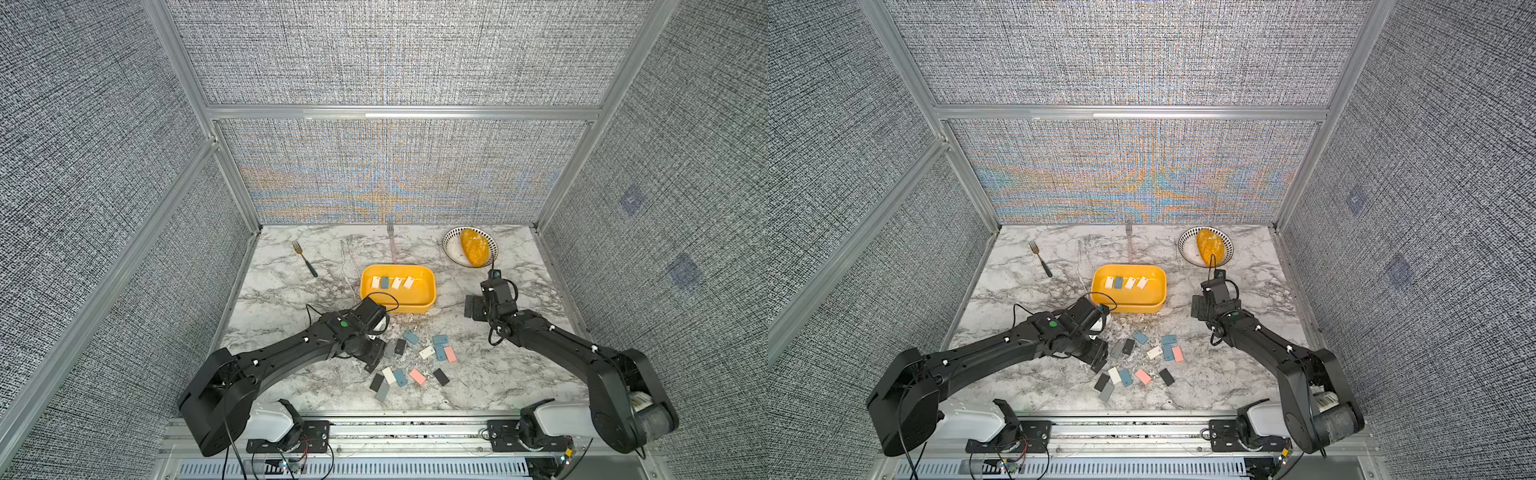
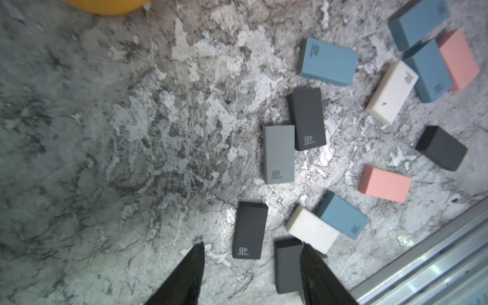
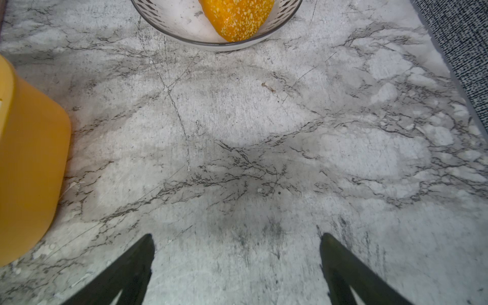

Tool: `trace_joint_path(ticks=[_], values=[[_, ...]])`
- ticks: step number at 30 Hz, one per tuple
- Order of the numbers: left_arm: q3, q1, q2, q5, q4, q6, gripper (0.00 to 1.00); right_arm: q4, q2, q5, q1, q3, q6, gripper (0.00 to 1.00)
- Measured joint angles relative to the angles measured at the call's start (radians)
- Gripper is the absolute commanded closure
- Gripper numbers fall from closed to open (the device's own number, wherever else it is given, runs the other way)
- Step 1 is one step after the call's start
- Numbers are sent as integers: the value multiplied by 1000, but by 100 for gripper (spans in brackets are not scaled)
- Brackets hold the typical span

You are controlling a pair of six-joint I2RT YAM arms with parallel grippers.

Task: Put the eraser in the storage box
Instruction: Pick up the eraser from the center of the board.

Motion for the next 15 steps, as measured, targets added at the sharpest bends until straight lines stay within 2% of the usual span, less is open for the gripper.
trace_joint_path(ticks=[15], values=[[-45, -26, 51, -42, 43, -46, 42, -1, -2, 0, 2, -4, 0, 2]])
